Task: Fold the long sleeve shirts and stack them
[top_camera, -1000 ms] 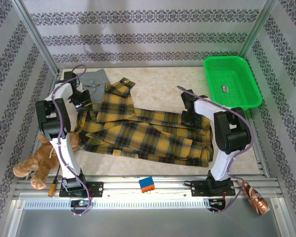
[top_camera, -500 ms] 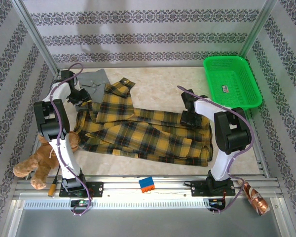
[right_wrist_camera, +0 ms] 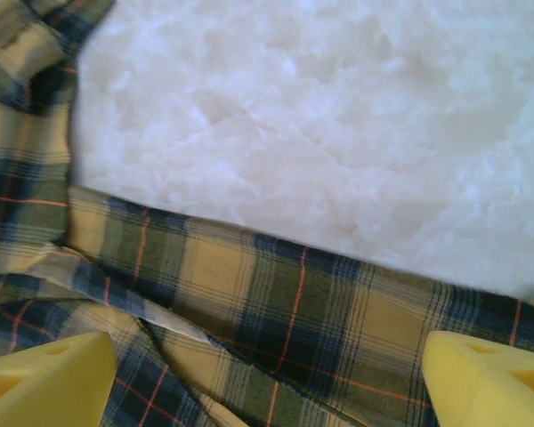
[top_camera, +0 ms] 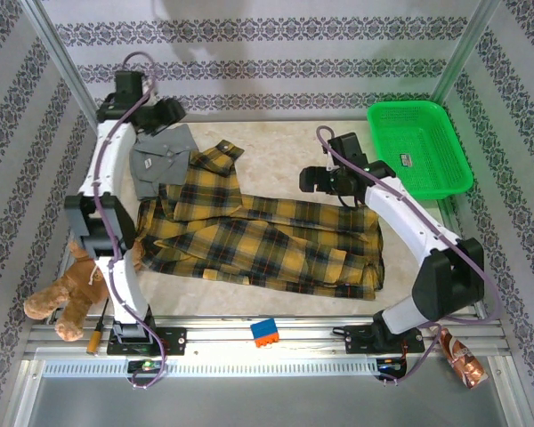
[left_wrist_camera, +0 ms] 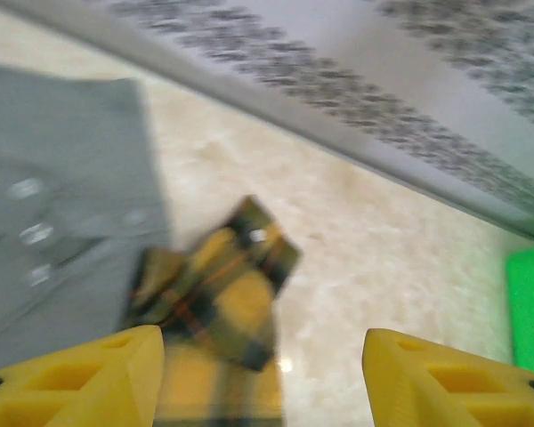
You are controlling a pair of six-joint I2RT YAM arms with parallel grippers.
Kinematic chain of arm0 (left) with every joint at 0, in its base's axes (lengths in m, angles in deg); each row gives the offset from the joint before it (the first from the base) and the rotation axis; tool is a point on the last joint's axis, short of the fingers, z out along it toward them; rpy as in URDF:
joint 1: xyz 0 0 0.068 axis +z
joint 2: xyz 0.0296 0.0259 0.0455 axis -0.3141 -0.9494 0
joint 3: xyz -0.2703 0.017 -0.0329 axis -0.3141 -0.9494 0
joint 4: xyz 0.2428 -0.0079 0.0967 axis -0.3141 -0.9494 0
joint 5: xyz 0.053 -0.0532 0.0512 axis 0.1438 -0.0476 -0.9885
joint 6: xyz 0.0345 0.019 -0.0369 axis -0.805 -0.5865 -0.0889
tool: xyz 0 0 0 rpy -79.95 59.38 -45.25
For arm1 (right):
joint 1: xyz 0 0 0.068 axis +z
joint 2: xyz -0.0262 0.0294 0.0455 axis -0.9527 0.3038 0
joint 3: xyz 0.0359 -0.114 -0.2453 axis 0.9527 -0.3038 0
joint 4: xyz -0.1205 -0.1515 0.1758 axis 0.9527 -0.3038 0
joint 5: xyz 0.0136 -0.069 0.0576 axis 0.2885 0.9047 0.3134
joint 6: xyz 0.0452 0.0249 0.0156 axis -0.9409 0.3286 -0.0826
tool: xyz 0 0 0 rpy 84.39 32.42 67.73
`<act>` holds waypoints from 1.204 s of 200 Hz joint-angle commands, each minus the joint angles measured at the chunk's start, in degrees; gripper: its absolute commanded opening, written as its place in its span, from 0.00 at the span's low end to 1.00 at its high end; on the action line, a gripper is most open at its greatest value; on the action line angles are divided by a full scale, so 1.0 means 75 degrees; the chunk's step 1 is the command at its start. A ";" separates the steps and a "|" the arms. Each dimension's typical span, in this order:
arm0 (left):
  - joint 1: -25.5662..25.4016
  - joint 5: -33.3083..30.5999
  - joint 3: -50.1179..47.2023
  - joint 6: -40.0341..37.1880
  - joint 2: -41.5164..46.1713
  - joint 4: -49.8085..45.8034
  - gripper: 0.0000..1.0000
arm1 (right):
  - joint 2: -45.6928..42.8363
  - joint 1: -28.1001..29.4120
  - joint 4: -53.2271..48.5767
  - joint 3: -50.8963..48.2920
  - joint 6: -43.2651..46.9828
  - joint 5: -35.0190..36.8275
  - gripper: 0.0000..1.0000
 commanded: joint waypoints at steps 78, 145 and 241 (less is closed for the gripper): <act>-0.0922 -0.0360 0.3839 -0.1238 -0.4040 -0.1181 0.58 | -0.0289 0.0484 -0.0008 -0.0707 -0.0324 -0.0892 0.95; -0.1382 -0.1653 0.3920 -0.2020 -0.4802 -0.1293 0.56 | -0.0538 0.0757 -0.0082 -0.1183 -0.0581 -0.0970 0.95; -0.1684 -0.2383 0.3962 -0.2449 -0.5520 -0.1837 0.28 | -0.0959 0.0792 -0.0149 -0.1569 -0.0751 -0.0874 0.95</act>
